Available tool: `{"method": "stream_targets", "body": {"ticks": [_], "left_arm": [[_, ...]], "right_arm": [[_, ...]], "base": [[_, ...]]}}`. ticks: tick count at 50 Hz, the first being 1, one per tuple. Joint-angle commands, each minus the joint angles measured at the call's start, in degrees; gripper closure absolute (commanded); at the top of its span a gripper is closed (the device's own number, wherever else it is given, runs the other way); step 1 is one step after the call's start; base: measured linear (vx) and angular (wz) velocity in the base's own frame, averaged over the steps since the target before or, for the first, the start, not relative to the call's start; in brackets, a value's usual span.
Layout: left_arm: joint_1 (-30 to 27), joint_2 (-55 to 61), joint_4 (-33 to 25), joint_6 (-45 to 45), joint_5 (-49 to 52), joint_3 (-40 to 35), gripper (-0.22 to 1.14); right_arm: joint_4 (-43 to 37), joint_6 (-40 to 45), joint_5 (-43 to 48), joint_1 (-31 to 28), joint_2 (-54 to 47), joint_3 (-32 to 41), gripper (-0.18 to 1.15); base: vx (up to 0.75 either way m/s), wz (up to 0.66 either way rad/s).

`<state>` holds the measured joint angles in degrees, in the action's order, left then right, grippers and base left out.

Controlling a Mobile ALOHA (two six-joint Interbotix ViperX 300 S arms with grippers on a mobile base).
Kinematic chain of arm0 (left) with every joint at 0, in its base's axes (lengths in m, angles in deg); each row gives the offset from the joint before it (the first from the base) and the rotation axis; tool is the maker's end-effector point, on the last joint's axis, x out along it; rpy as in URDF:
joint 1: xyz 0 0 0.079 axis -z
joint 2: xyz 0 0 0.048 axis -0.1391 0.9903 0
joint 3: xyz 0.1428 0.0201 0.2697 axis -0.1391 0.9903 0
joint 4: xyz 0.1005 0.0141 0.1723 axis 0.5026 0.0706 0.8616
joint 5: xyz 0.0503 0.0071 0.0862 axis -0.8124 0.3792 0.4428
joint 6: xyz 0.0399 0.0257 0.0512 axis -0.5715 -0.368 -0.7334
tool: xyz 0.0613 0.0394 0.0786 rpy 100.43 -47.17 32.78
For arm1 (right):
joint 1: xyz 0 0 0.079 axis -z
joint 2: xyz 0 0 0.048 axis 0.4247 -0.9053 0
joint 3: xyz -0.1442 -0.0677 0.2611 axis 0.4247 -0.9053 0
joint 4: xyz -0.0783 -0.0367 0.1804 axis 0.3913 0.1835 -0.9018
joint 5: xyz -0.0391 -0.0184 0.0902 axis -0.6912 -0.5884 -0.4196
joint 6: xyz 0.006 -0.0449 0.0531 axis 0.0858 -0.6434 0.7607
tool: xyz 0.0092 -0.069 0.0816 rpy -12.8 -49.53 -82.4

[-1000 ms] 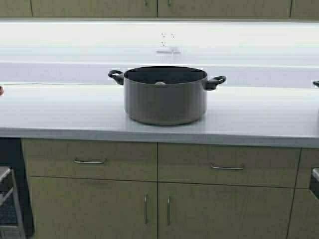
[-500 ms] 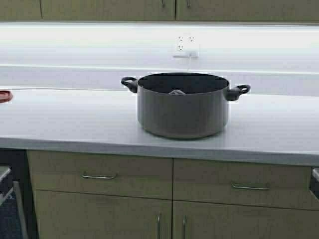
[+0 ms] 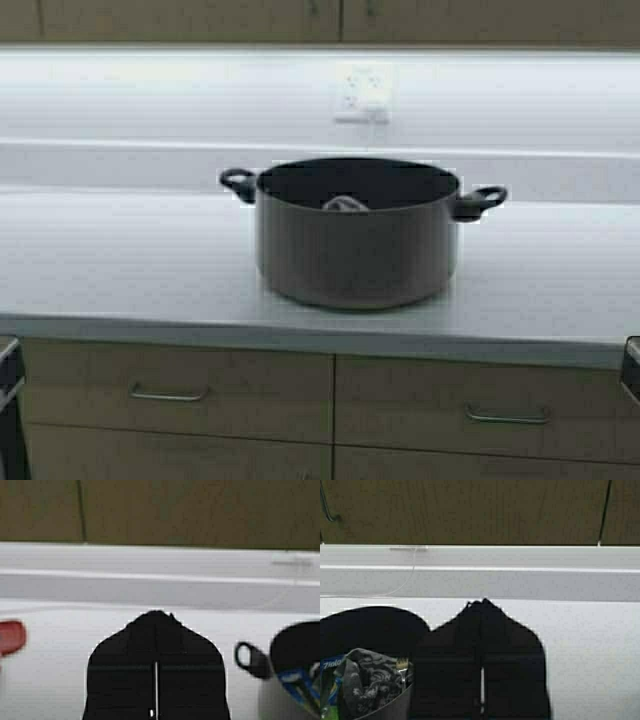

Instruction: Open the cabinet, put the pot inside, then close it

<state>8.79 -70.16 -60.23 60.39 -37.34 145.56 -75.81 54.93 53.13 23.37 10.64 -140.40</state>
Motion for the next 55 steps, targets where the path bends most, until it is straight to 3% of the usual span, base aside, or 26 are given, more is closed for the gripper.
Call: {"method": "stream_targets", "body": {"ticks": [1,8,11,19,21,23,27,40,46,55], "left_arm": [[-0.1,-0.4,0.1,0.1,0.3,-0.3,0.89],[1.5,-1.7,0.3,-0.4,2.9,-0.9,0.85],[4.6,-1.6,1.7,-0.9,4.3,-1.7,0.68],[14.8,-2.1,4.5,0.7,6.9,-1.7,-0.11],[17.7,-1.7,4.4,0.9,6.9,-1.6,-0.20],[20.2,-1.0,4.4,0.9,6.7,-1.8,-0.16],[22.9,1.8,4.3,0.9,5.0,-2.4,-0.07],[24.4,17.6,4.1,-0.3,-8.9,-8.3,-0.10],[27.0,27.2,2.7,-2.5,-13.5,-13.4,-0.10],[31.9,41.5,-6.4,-6.3,-24.2,-20.9,-0.10]], "right_arm": [[0.1,0.1,0.2,-2.2,-0.2,1.5,0.92],[0.1,0.1,0.0,-6.9,-0.4,1.4,0.88],[0.1,0.1,0.0,-10.3,-0.9,1.8,0.78],[-0.4,0.0,0.3,-22.4,-2.7,4.3,0.04],[-1.0,0.0,0.8,-25.0,-3.7,5.1,-0.10],[-1.2,-0.1,1.3,-26.9,-4.9,6.2,-0.13],[-1.3,-0.2,4.1,-28.3,-8.3,8.3,-0.05],[-4.5,-4.2,17.7,-31.7,-25.9,16.6,-0.05],[-13.3,-11.8,21.9,-33.7,-33.0,22.0,-0.05],[-33.9,-30.4,29.4,-38.1,-41.4,29.7,-0.05]], "base": [[0.19,-0.12],[0.17,-0.09],[0.16,-0.05],[0.14,0.00],[0.11,0.02],[0.10,0.02],[0.10,0.02],[0.07,0.04],[0.04,0.06],[0.03,0.05]]}}
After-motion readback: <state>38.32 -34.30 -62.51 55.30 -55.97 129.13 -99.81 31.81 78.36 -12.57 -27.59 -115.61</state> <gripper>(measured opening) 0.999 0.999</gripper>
